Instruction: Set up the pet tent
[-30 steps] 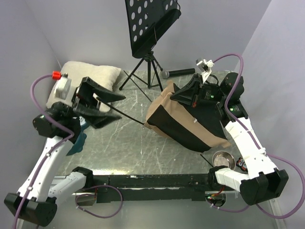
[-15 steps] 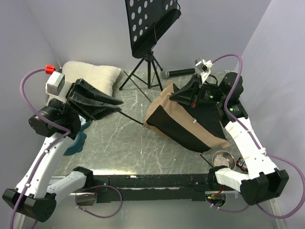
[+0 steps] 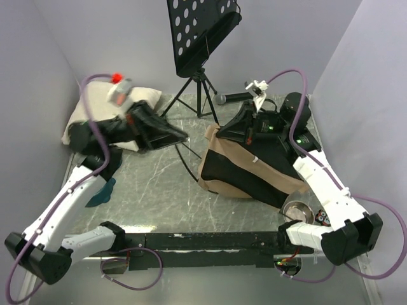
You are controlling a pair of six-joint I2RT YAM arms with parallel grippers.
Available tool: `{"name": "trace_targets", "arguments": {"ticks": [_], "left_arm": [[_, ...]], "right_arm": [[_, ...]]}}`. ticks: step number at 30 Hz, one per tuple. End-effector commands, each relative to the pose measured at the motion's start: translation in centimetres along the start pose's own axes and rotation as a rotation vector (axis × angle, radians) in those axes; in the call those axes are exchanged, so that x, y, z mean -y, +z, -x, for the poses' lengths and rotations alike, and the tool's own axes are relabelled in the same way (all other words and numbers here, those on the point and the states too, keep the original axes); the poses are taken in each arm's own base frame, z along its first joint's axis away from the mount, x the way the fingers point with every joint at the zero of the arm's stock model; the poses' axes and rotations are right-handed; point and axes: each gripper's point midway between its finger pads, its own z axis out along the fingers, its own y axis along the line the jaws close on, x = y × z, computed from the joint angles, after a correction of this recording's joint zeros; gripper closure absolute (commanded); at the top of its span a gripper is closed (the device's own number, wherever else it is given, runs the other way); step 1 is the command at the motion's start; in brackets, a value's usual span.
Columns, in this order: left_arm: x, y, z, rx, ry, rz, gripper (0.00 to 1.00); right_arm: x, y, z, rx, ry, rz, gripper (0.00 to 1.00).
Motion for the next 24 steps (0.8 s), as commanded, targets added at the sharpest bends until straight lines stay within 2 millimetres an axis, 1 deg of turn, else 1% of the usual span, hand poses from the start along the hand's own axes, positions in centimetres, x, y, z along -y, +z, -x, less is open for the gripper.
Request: {"name": "trace_targets", "arguments": {"ticks": [1,5,8,12,16,20,24], "left_arm": [[-5.5,-0.3,-7.2,-0.256,-0.286,0.141,0.99],[-7.9,-1.4,-12.1,-0.388,-0.477,0.195,0.99],[-8.3,-2.0,-14.3,-0.442,-0.553,0.169,0.99],[-7.4,-1.9,-16.7,-0.500,-0.558,0.128,0.99],[-6.6,-2.2,-18.6,-0.535,-0.581,0.088,0.99],[-6.2,-3.3,-20.7,-0.581,-0.653,0.077,0.99],[-5.6,-4.1,-21.9,-0.581,-0.713,0.074,0.99]], "right_arm": [[-2.1,1.0,4.4,0.082,-0.136,0.033,1.00],[-3.1,1.4,4.5,0.099,-0.116,0.067,1.00],[-3.5,1.4,4.5,0.114,-0.108,0.066,1.00],[-3.5,1.3,4.5,0.130,-0.105,0.052,1.00],[-3.7,1.3,4.6,0.143,-0.101,0.051,1.00],[-3.7,1.2,4.9,0.150,-0.111,0.044,1.00],[-3.9,0.9,5.4,0.171,-0.115,0.038,1.00]]}}
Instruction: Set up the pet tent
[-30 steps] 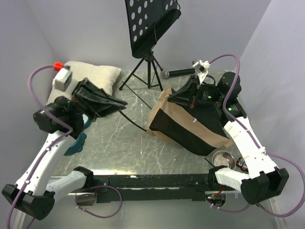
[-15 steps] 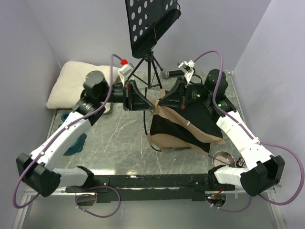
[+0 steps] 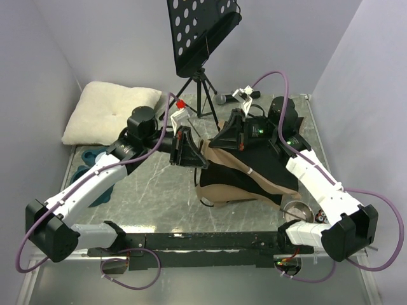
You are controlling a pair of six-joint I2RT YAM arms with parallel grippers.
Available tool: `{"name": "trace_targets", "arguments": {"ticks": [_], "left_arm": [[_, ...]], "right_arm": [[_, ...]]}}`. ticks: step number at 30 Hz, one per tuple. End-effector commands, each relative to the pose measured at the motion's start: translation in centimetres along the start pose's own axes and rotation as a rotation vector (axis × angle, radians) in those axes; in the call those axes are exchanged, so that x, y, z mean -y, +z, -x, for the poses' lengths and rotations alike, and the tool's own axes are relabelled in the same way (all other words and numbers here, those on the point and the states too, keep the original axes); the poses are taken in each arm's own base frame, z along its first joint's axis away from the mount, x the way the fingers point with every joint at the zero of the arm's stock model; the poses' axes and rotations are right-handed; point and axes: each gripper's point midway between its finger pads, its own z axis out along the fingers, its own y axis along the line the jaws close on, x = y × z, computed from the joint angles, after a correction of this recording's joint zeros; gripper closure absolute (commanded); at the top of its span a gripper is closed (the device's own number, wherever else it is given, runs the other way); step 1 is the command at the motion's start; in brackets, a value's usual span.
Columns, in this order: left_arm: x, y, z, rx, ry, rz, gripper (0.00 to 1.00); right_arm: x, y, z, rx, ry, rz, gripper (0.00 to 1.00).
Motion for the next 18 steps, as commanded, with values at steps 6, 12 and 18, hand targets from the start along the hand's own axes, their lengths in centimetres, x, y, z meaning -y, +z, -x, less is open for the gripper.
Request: {"name": "trace_targets", "arguments": {"ticks": [6,12,18], "left_arm": [[-0.7,-0.2,-8.9,-0.185,-0.399,-0.058,0.99],[-1.2,-0.2,-10.5,-0.224,-0.423,-0.052,0.99],[-1.4,-0.2,-11.6,-0.231,-0.469,-0.058,0.99]], "right_arm": [[-5.4,-1.5,7.8,0.245,-0.311,-0.007,1.00],[-5.6,-1.8,8.8,0.282,-0.308,-0.015,1.00],[-6.2,-2.1,9.6,0.314,-0.310,-0.013,1.00]]}}
